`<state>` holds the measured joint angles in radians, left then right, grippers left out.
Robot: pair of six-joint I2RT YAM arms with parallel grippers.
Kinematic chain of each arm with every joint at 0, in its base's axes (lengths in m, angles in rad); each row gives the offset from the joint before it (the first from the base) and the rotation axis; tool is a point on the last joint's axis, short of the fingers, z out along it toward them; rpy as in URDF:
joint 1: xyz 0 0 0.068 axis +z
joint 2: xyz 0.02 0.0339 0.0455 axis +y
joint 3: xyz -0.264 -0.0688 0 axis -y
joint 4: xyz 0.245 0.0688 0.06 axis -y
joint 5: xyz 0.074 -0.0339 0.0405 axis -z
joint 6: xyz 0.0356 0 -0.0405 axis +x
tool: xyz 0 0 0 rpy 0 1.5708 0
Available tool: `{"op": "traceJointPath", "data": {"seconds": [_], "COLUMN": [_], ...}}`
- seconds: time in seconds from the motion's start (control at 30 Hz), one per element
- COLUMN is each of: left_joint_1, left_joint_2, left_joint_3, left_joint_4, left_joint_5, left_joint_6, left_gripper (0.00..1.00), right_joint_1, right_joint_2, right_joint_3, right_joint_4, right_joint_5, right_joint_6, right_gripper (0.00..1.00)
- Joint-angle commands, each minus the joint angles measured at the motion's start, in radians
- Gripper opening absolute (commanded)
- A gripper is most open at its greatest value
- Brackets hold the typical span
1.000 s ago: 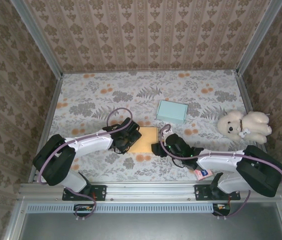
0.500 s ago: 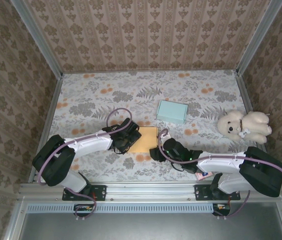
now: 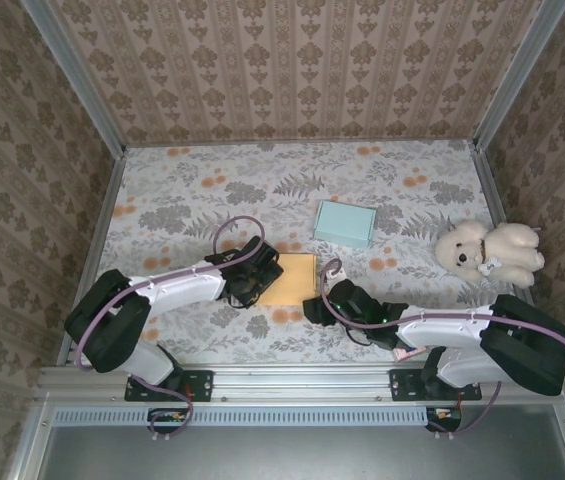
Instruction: Fold the paper box
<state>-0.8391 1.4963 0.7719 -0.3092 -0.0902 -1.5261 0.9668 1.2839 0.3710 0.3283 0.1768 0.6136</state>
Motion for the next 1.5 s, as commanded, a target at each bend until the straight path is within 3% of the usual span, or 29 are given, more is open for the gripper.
{"op": "traceJointPath", "data": {"seconds": [0.0,0.77,1.47], "left_joint_1": [0.000,-0.001,-0.002], "left_joint_2": [0.009,0.008,0.009], "left_joint_3": [-0.035,-0.035,-0.043], "left_joint_4": [-0.109,-0.105,-0.102], "left_joint_5": [-0.017,-0.019,-0.016], "left_joint_6": [-0.019,-0.014,-0.021], "left_gripper": [0.80,0.79,0.78], "right_joint_1": [0.006,0.007,0.007], "right_joint_2": [0.025,0.054,0.141], "right_joint_3": [0.001,0.031,0.020], "right_joint_4": [0.031,0.106,0.120], "right_joint_5": [-0.031,-0.149,-0.039], "right_joint_6": [0.028,0.040,0.002], "right_gripper": [0.54,0.54,0.52]}}
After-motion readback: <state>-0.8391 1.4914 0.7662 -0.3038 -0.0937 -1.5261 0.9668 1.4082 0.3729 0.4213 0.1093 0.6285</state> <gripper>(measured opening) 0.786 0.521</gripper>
